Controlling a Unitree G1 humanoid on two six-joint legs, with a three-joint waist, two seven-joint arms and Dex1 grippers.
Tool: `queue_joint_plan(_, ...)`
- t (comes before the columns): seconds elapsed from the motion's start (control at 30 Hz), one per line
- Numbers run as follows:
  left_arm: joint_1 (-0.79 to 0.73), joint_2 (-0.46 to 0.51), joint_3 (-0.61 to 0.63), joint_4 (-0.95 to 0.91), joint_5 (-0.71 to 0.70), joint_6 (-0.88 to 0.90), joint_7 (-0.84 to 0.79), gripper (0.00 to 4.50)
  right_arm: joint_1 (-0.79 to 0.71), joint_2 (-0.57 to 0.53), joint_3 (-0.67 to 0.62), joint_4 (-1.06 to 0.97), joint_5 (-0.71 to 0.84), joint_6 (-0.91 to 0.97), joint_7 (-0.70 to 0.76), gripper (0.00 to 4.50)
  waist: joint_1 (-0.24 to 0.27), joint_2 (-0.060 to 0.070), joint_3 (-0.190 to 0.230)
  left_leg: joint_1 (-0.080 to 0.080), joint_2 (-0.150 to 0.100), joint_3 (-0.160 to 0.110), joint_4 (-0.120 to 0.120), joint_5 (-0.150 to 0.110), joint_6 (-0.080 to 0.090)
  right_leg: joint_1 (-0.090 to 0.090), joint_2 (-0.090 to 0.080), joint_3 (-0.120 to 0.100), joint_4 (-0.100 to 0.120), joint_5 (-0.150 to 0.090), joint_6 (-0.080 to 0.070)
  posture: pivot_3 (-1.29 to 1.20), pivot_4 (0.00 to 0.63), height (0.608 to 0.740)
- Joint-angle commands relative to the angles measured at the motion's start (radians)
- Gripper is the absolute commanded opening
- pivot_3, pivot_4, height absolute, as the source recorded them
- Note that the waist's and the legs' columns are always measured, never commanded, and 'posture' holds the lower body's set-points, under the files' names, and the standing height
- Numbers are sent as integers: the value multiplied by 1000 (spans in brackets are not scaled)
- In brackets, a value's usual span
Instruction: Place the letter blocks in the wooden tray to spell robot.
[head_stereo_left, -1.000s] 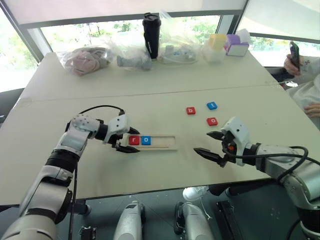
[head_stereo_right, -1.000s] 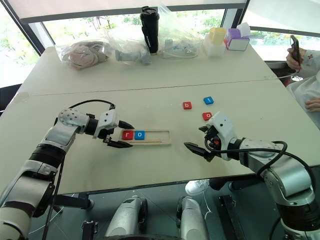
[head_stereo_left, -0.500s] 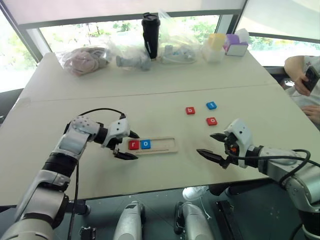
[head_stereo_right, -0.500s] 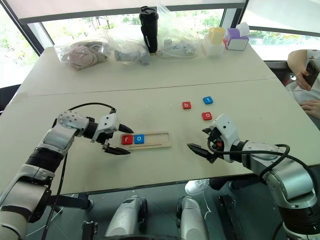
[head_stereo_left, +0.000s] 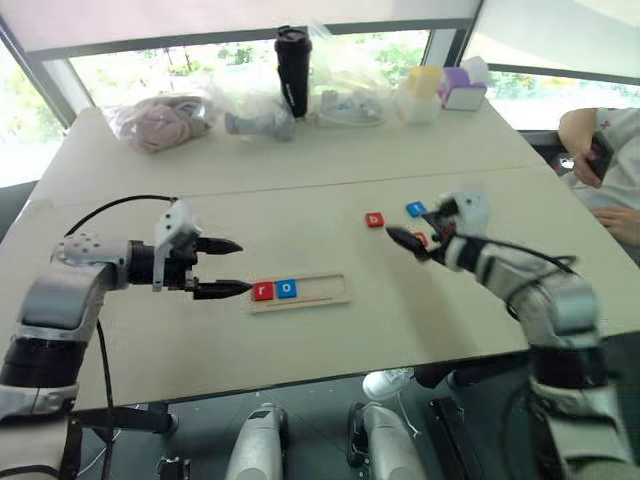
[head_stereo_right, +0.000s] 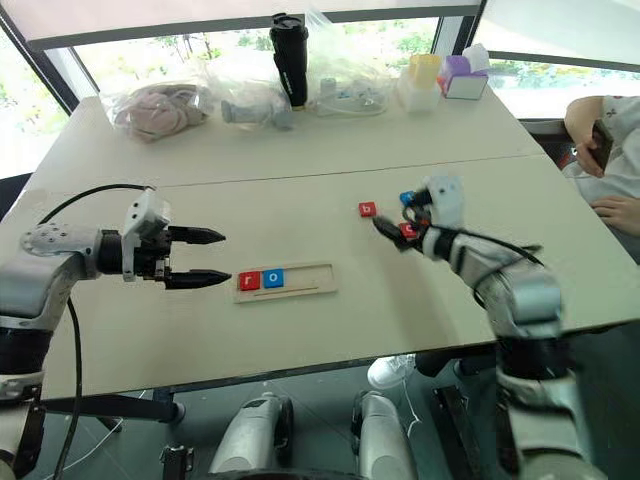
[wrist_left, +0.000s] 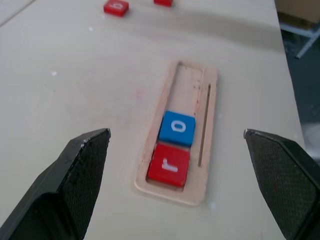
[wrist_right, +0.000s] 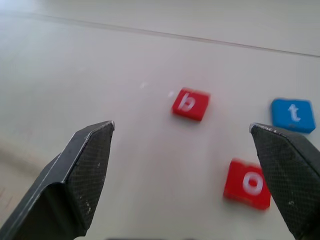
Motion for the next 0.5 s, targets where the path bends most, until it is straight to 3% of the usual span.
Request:
queue_joint_plan(0.03,66,-2,118,-156,-96,108,119,4470,-131,92,25,201,-86,-50,-107,4500,-5,0,0,0,0,0,-1,0,0,0,1,0,1,0,0,0,150,740)
queue_joint_plan(0.27,198,-20,227,-333,-214,218,275,4470,-262,186,67,494,-198,-153,-157,4500,-3,0,0,-2,-2,5,-2,0,0,-10,0,9,13,0,6,0,150,740)
queue_joint_plan(0.47,229,-16,228,-377,-246,223,342,4470,-289,231,73,572,-235,-149,-169,4500,-7,0,0,1,-1,5,0,1,-1,-10,3,12,13,1,5,0,150,740)
queue_joint_plan(0.5,230,-15,222,-379,-245,219,349,4491,-291,239,69,580,-239,-149,-175,4241,-7,0,0,1,-1,5,0,1,-1,-10,3,12,14,1,4,0,150,740)
